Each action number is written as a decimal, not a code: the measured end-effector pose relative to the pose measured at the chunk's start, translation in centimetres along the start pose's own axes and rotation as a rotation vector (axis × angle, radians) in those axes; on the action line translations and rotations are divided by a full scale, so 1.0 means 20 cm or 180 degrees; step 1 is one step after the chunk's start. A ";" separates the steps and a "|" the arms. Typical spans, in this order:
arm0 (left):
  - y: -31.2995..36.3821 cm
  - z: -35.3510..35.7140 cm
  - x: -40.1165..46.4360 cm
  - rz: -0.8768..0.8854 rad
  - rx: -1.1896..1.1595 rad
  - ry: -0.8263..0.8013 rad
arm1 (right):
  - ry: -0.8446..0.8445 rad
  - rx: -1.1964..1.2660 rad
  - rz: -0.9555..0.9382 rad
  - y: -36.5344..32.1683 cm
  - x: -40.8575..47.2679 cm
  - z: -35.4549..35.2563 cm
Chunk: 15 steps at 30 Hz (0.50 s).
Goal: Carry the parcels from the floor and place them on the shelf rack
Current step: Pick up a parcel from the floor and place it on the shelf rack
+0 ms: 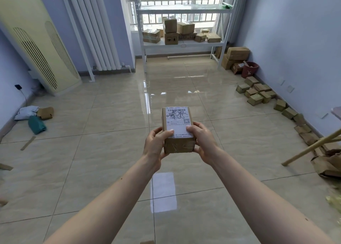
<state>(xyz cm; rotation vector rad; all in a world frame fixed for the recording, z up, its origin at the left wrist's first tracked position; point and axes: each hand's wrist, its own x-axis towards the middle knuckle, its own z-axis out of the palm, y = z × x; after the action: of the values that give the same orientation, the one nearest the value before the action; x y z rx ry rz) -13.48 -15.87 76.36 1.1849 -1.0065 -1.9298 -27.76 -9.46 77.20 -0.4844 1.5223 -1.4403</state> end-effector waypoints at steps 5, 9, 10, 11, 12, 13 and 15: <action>0.05 0.19 0.19 0.0096 -0.0082 0.0147 | -0.0086 -0.0021 -0.0033 -0.13 0.23 -0.10; 0.10 0.32 0.34 0.0180 -0.0068 0.0187 | -0.0047 -0.0031 -0.0038 -0.23 0.41 -0.17; 0.12 0.35 0.38 0.0185 -0.0069 0.0193 | -0.0042 -0.0020 -0.0038 -0.26 0.46 -0.18; 0.14 0.37 0.42 0.0189 -0.0071 0.0202 | -0.0045 -0.0020 -0.0045 -0.29 0.51 -0.19; 0.15 0.39 0.47 0.0194 -0.0073 0.0214 | -0.0057 -0.0029 -0.0049 -0.31 0.56 -0.19; 0.17 0.41 0.52 0.0200 -0.0078 0.0227 | -0.0067 -0.0047 -0.0045 -0.33 0.62 -0.19; 0.21 0.43 0.63 0.0215 -0.0098 0.0252 | -0.0075 -0.0075 -0.0043 -0.38 0.73 -0.17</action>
<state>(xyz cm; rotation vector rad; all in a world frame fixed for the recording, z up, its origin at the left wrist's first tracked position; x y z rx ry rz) -25.52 -26.09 77.27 1.1855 -0.9596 -1.8257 -39.80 -21.18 78.44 -0.5251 1.5215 -1.4235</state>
